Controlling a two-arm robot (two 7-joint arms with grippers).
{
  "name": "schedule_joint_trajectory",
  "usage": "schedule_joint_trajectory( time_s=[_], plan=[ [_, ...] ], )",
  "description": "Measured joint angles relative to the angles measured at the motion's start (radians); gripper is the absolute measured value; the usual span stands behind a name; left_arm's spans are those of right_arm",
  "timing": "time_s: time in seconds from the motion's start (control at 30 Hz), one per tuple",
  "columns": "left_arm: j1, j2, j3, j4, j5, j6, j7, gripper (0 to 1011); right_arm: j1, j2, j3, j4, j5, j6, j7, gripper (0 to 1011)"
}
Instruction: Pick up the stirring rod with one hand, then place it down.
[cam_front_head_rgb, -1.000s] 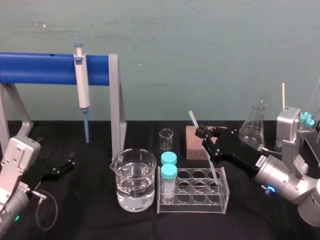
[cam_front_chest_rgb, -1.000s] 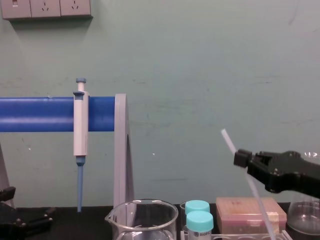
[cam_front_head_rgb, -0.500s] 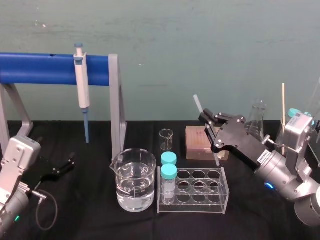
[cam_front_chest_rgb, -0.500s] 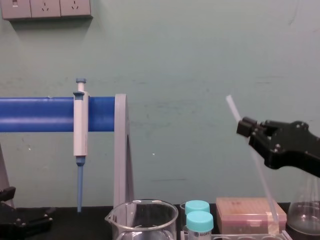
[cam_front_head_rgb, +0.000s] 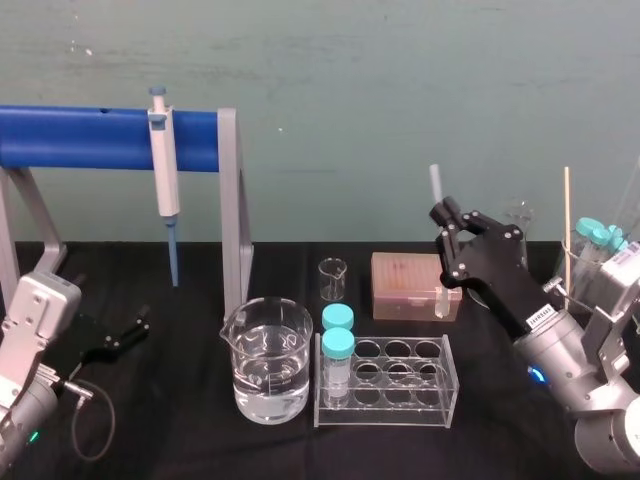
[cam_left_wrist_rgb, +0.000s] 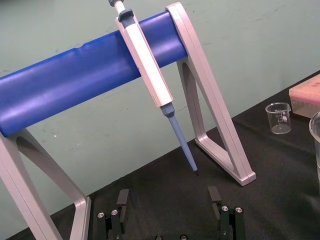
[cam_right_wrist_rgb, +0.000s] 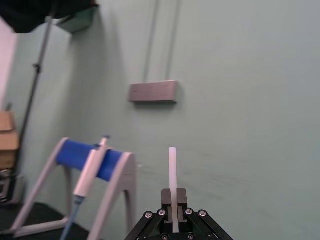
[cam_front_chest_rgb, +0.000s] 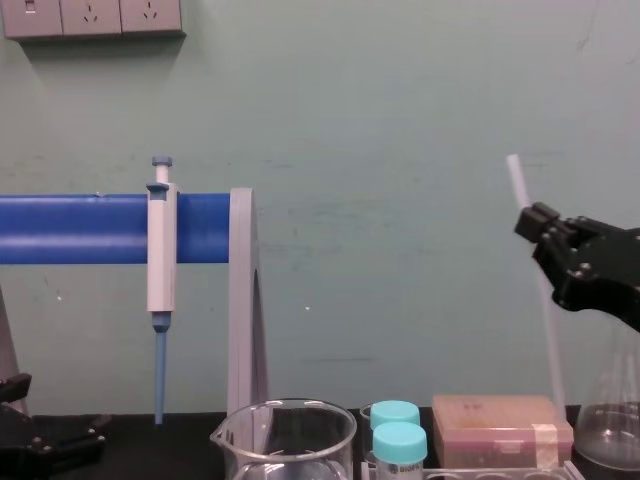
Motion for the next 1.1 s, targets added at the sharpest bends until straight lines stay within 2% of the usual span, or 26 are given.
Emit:
schedule_joint_trajectory(
  time_s=[0.17,0.33,0.67,1.1],
  plan=[
    [0.000,0.000,0.000,0.000,0.000,0.000,0.000,1000,-0.016,-0.019,0.021,-0.009,-0.024,-0.001,-0.040,56],
    [0.000,0.000,0.000,0.000,0.000,0.000,0.000,1000,-0.025,-0.029,0.033,-0.009,-0.034,-0.010,-0.043,56],
    [0.000,0.000,0.000,0.000,0.000,0.000,0.000,1000,-0.042,-0.045,0.047,-0.004,-0.096,-0.023,-0.058,56],
    [0.000,0.000,0.000,0.000,0.000,0.000,0.000,1000,-0.040,-0.044,0.045,-0.004,-0.091,-0.023,-0.057,56]
  ],
)
